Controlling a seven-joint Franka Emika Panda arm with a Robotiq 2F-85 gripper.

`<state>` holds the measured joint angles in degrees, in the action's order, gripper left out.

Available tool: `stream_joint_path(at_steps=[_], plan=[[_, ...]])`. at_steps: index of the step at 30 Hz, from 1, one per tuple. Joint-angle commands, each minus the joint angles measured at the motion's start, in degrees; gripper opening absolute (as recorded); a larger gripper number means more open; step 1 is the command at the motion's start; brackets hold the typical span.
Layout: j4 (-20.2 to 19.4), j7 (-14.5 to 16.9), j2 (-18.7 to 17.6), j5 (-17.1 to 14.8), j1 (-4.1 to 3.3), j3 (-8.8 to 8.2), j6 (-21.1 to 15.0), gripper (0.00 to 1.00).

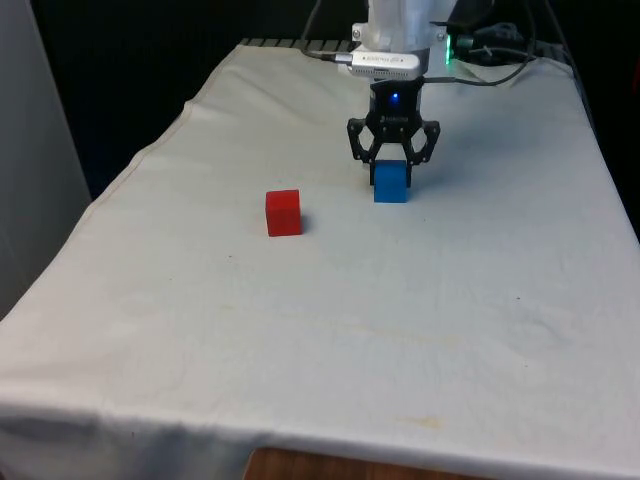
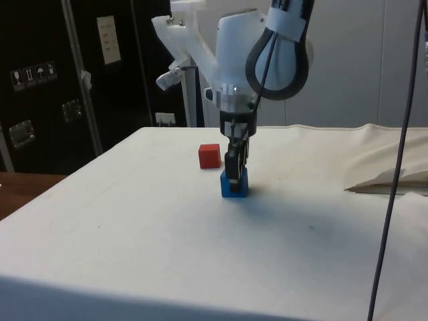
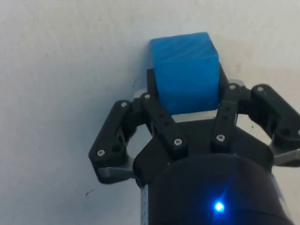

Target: Stack the two cubes.

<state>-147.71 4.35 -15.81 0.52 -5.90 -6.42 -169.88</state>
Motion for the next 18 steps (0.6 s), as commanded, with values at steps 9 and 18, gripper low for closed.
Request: stream_joint_path(at_steps=[9,18], plan=[[0.00,0.34,-0.46,-0.29,0.29,0.34,-0.80,0.00],[0.46,0.06,2.64,0.11,0.00,-0.29,2.41,0.00]])
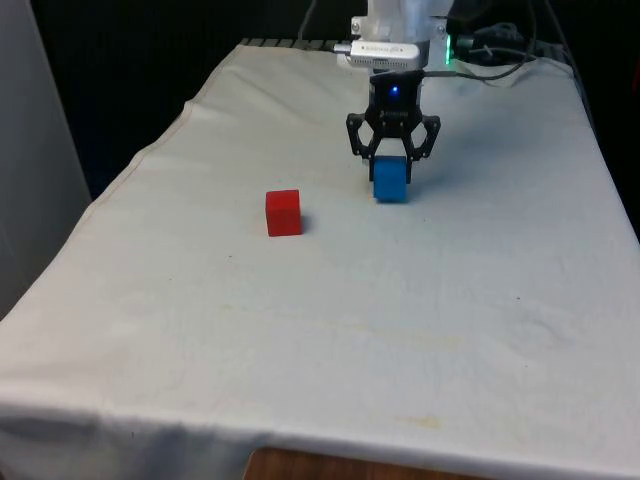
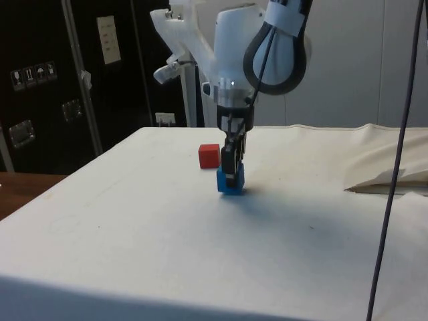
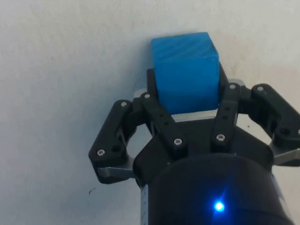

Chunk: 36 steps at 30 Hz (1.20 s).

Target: Stack the two cubes.

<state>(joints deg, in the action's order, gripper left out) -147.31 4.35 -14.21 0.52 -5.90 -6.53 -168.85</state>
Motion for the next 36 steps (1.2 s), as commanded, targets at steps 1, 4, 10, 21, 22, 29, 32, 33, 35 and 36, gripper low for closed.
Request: stream_joint_path(at_steps=[1,4,10,21,22,29,32,33,35,36], plan=[[0.06,0.00,0.46,0.00,0.00,-0.06,0.52,0.00],[0.34,0.00,2.12,0.17,0.00,-0.34,2.75,0.00],[0.69,0.06,3.72,0.00,0.00,-0.29,4.18,0.00],[2.64,0.17,6.65,0.06,0.11,-0.86,8.65,0.00],[2.86,0.17,6.82,0.00,0.11,-0.92,9.05,0.00],[4.76,0.40,7.51,-0.40,0.23,-1.43,11.52,0.00],[5.56,0.57,7.51,-0.63,0.34,-1.72,12.26,0.00],[6.07,0.74,7.45,-0.74,0.46,-1.95,12.66,0.00],[6.36,0.86,7.39,-0.80,0.46,-2.12,12.95,0.00],[6.88,1.03,7.33,-0.86,0.52,-2.41,13.35,0.00]])
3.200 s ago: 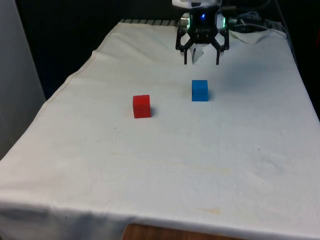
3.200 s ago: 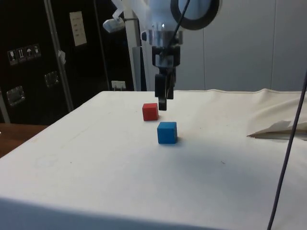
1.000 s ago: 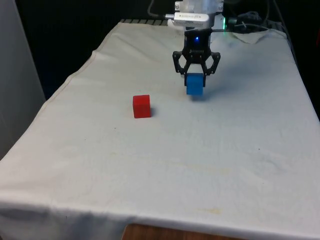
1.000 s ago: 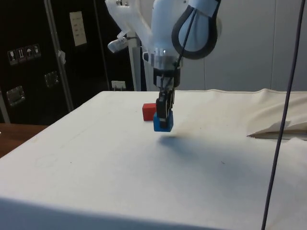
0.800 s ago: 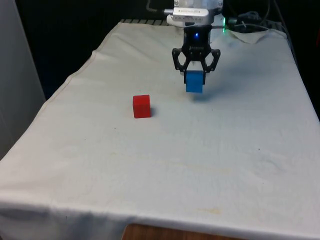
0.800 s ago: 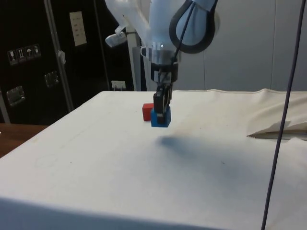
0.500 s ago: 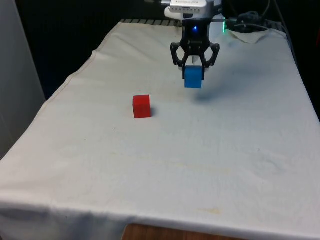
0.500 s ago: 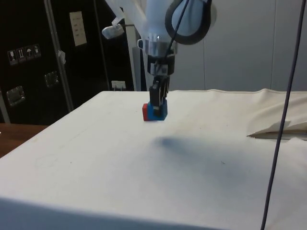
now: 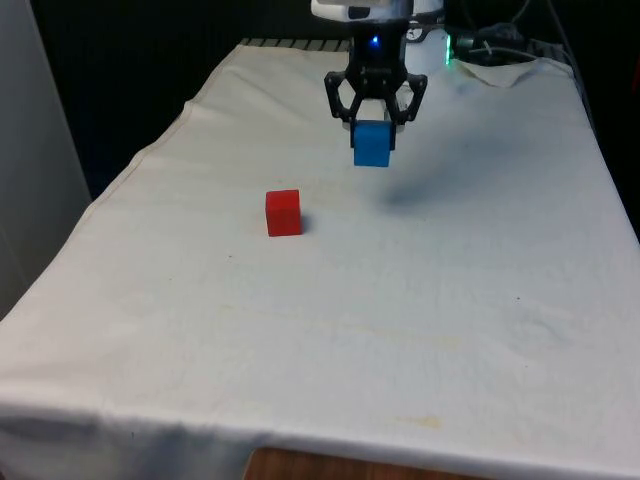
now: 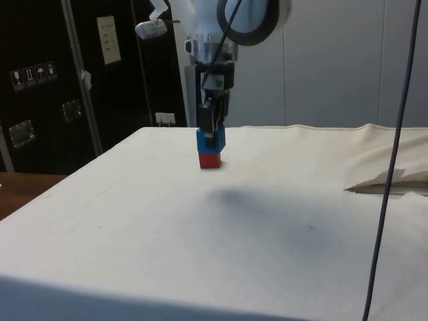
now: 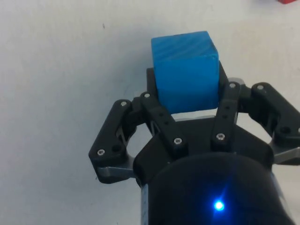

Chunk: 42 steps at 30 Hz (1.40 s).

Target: Stack the two cubes.

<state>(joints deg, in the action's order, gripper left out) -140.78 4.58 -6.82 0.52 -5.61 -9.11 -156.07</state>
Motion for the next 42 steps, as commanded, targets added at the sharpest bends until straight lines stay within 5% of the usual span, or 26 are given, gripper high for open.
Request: stream_joint_path(at_steps=[1,29,42], plan=[[0.57,0.86,-0.06,-0.86,0.29,0.06,0.69,0.00],[5.61,0.80,0.06,0.00,0.52,-3.32,4.41,0.00],[8.48,3.32,-2.18,-1.49,1.20,-5.16,4.87,0.00]])
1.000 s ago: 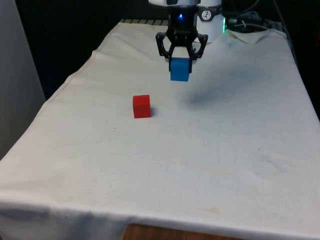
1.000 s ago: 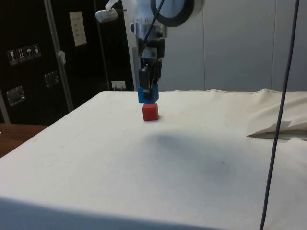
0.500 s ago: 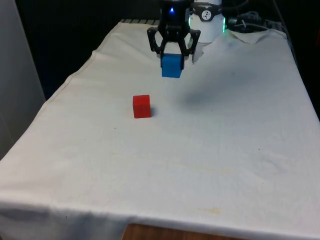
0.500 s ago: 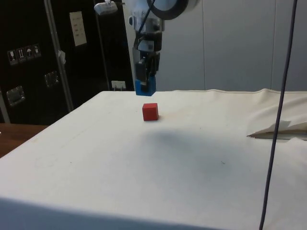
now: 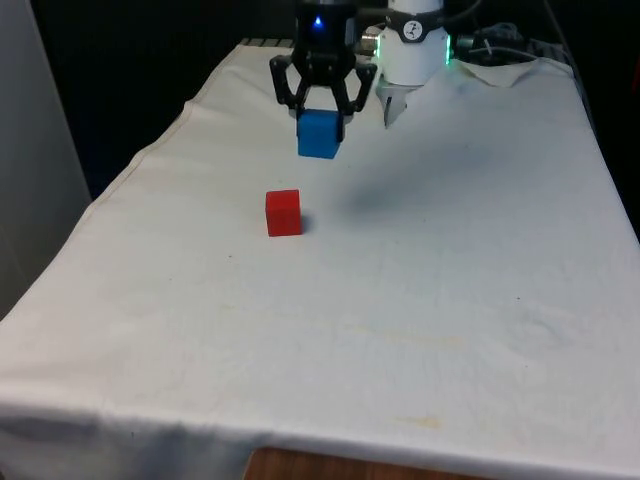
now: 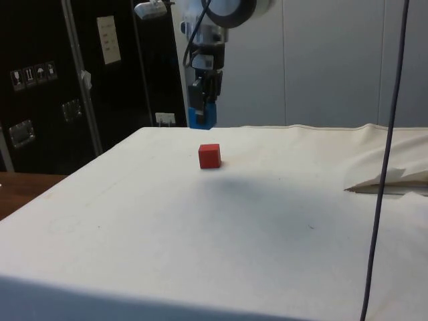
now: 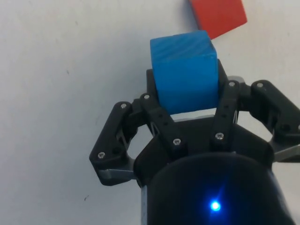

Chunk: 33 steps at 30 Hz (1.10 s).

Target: Stack the two cubes.

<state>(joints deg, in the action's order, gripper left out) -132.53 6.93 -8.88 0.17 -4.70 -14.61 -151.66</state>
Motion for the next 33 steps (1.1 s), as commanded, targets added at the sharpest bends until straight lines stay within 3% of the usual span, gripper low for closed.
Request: stream_joint_path(at_steps=[1,6,7,8,16,17,18,25,26,27,33], plan=[[0.46,1.03,-0.29,-1.20,0.29,0.23,0.46,0.00],[1.55,1.49,-1.49,-1.43,0.57,-0.52,0.23,0.00],[1.43,0.34,-1.43,-0.11,0.17,-1.03,0.00,0.00],[1.72,1.60,-1.72,-1.55,0.63,-0.63,0.17,0.00],[2.06,3.90,-3.67,-3.44,0.86,-1.72,-0.80,0.00],[1.95,2.69,-3.55,-2.18,0.34,-2.23,-0.57,0.00],[2.23,4.13,-3.90,-3.67,0.86,-1.95,-0.80,0.00],[3.78,4.53,-5.79,-3.84,0.92,-2.92,-0.69,0.00],[3.55,3.67,-5.61,-2.86,0.52,-3.44,-0.69,0.00],[4.01,4.47,-6.07,-3.78,0.97,-3.04,-0.69,0.00],[4.53,4.35,-7.22,-3.78,0.97,-3.44,-0.97,0.00]])
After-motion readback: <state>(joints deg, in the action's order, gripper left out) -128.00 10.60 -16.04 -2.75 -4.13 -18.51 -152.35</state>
